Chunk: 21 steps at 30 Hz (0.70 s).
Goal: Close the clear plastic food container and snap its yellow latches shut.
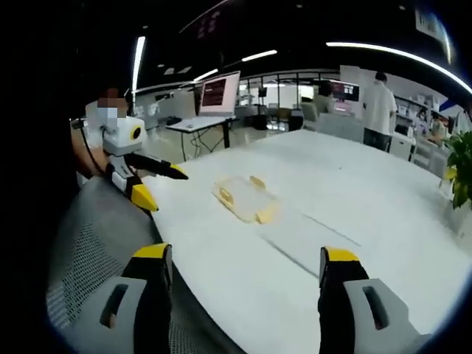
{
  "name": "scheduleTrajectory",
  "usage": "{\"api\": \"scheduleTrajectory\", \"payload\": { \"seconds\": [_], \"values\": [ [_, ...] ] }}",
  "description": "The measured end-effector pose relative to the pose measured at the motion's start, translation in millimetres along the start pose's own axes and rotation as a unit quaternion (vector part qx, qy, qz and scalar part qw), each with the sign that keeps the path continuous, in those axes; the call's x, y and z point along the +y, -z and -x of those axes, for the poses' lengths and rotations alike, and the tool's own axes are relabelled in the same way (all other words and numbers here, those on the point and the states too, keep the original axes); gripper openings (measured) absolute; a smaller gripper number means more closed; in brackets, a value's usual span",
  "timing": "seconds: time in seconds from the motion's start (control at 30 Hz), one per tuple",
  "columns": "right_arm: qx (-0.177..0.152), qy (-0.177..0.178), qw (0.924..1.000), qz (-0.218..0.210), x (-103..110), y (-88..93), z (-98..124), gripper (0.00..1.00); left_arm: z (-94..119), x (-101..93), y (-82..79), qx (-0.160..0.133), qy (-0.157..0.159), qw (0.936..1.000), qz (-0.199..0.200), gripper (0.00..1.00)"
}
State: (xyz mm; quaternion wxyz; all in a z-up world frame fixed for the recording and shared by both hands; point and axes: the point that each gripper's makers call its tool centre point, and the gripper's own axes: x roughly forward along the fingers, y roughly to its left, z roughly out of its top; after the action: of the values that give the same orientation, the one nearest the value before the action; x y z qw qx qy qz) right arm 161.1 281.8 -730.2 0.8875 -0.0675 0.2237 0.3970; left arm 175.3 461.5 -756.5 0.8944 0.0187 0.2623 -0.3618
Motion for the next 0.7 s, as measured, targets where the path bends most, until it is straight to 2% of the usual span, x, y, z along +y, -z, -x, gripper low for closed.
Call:
{"api": "scheduleTrajectory", "payload": {
  "seconds": [0.1,0.17,0.27,0.43,0.6,0.7],
  "values": [
    [-0.01,-0.011,0.9998,-0.009,5,-7.6,-2,0.82,-1,-0.5,-0.1,0.003,0.004,1.0,0.005,0.81],
    [-0.006,-0.014,0.9999,-0.002,9,-7.9,-4,0.82,-3,-3.8,-2.6,-0.009,0.014,0.9998,0.013,0.84],
    [-0.005,-0.019,0.9998,-0.005,12,-7.0,-5,0.82,-5,-1.0,-0.4,-0.006,0.012,0.9999,0.006,0.85],
    [-0.01,-0.011,0.9998,-0.01,5,-12.3,-3,0.81,-4,12.9,-5.2,-0.017,-0.005,0.9996,0.024,0.85],
    [-0.027,-0.008,0.9995,-0.018,1,-27.2,-7,0.82,-2,15.7,-9.7,-0.016,-0.003,0.9998,0.013,0.84],
    [-0.026,-0.003,0.9994,-0.023,-2,-30.1,-9,0.83,-1,15.1,-8.8,-0.009,0.005,0.9999,0.002,0.85]
  ]
}}
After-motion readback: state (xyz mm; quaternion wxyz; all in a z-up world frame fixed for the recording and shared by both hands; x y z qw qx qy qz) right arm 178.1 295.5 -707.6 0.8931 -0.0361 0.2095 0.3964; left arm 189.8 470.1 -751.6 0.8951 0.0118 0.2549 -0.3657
